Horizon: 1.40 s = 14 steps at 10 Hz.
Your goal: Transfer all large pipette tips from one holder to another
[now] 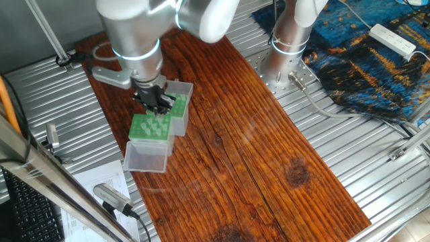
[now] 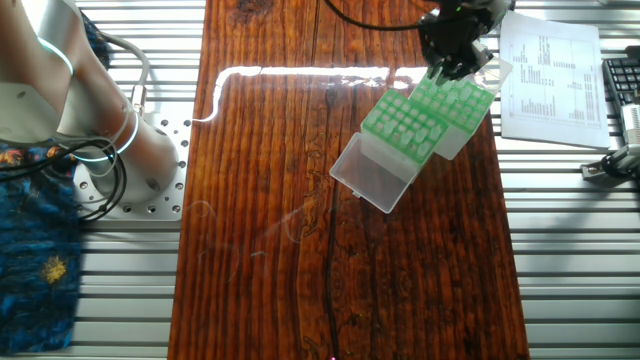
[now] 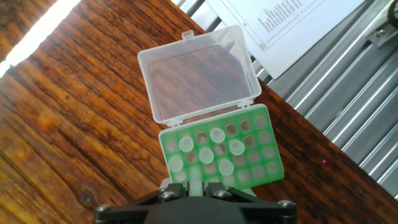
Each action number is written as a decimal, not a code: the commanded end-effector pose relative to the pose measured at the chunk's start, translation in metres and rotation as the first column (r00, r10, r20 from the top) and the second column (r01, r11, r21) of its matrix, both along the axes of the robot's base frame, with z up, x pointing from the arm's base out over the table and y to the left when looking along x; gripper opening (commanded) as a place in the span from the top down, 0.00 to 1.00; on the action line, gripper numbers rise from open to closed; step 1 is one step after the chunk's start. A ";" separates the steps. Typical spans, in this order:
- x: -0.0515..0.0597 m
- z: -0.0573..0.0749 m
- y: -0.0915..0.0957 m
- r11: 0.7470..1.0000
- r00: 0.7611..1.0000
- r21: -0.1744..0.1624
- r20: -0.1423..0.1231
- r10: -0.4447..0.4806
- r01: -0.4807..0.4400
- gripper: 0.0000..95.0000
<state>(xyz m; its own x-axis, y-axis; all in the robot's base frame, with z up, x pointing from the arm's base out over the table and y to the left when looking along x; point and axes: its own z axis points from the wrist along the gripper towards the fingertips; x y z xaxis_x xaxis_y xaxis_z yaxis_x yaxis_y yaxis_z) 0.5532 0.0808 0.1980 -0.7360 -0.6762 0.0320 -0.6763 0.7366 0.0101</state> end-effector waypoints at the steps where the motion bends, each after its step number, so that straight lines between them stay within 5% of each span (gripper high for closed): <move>1: 0.005 0.005 0.001 1.000 1.000 -0.001 -0.004 0.003 -0.003 1.00; 5: 0.014 0.023 0.003 1.000 1.000 0.004 -0.020 0.008 -0.008 1.00; 8: 0.018 0.052 0.002 0.999 0.998 0.004 -0.052 0.040 -0.040 1.00; 14: 0.004 0.099 -0.003 0.996 0.991 0.011 -0.104 0.088 -0.087 1.00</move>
<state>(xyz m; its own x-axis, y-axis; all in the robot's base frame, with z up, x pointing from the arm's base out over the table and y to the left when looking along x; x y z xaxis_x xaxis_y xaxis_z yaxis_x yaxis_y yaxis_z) 0.5567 0.0781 0.2988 -0.6661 -0.7385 0.1042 -0.7330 0.6741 0.0916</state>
